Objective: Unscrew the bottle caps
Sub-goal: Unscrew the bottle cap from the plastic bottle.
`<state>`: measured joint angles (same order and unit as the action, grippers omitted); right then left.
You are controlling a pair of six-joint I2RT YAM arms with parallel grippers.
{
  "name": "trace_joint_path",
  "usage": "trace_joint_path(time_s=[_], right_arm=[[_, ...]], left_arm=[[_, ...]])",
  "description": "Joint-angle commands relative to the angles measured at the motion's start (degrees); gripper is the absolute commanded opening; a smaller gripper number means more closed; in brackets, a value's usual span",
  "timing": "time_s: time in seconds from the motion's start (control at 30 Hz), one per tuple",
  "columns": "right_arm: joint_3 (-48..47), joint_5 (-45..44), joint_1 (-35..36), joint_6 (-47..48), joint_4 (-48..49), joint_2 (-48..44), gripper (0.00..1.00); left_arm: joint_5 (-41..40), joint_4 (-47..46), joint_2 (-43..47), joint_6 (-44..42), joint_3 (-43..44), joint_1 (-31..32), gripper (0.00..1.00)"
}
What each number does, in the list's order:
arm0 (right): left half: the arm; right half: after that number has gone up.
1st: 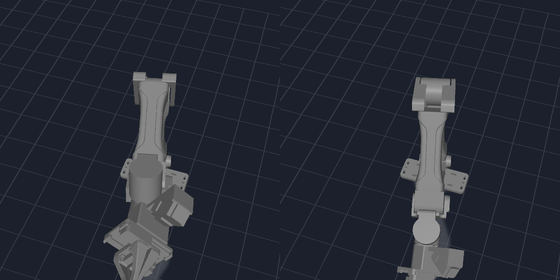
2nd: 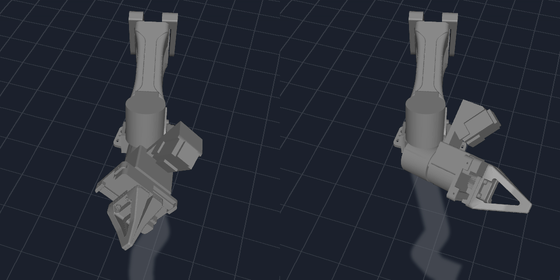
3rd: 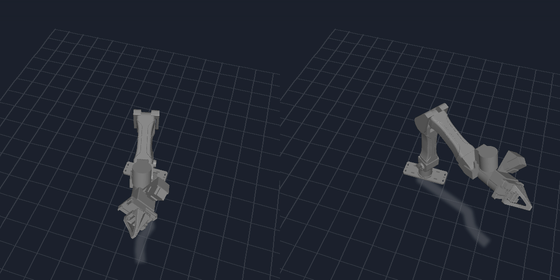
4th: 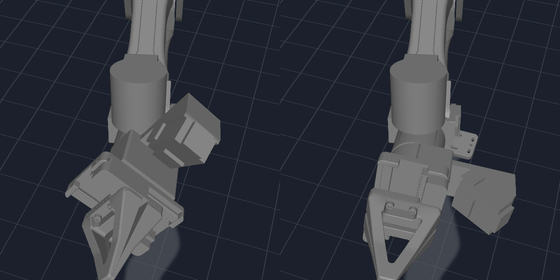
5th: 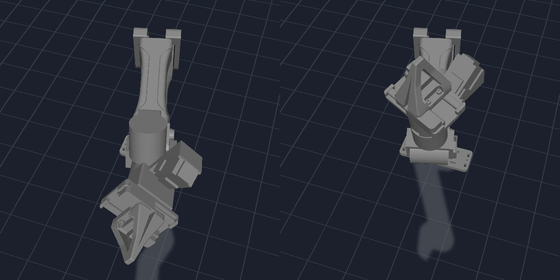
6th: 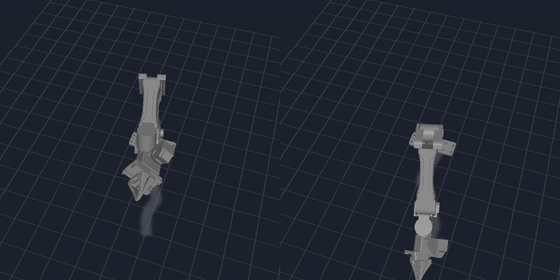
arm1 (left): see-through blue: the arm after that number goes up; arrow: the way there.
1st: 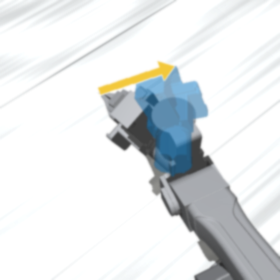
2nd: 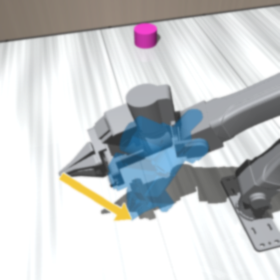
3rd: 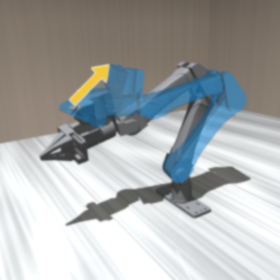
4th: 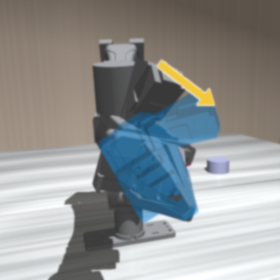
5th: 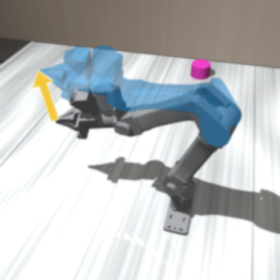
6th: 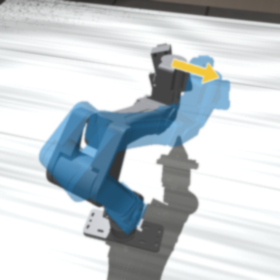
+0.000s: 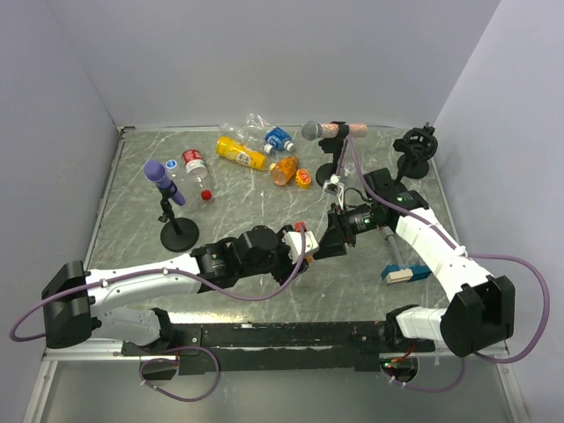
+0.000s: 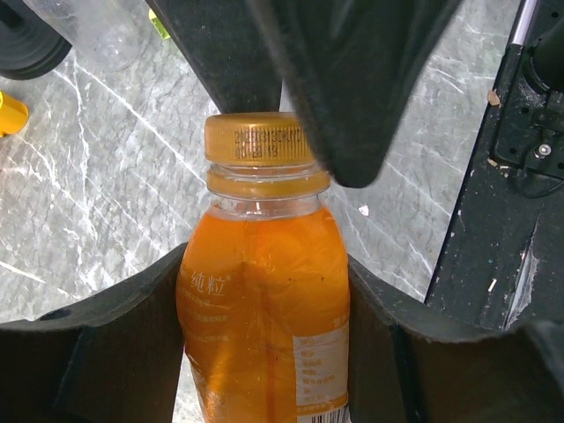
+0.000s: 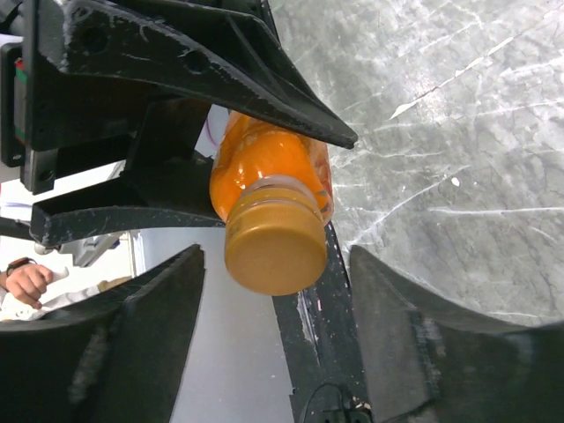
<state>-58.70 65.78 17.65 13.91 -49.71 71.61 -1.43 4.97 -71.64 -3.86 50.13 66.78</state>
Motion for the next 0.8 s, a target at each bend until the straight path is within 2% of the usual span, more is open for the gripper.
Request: trace_joint_path(time_s=[0.0,0.27,0.53,0.77], right_arm=[[-0.81,0.49,0.37,-0.64,0.85,0.37,0.69],[-0.54,0.67,0.28,-0.47,1.20,0.54,0.58],[-0.81,1.19,0.54,1.99,-0.03,0.46,0.33],[-1.59,2.34,2.21,10.85,-3.89,-0.33,0.26]], left_arm=[[-0.68,-2.51,0.01,-0.45,2.25,0.36,0.24],[-0.15,-2.60,-0.43,-0.36,1.73,0.45,0.24],[0.90,-2.07,-0.17,-0.45,1.11,0.45,0.24],[11.96,-2.07,1.85,-0.36,-0.91,-0.86,0.24]])
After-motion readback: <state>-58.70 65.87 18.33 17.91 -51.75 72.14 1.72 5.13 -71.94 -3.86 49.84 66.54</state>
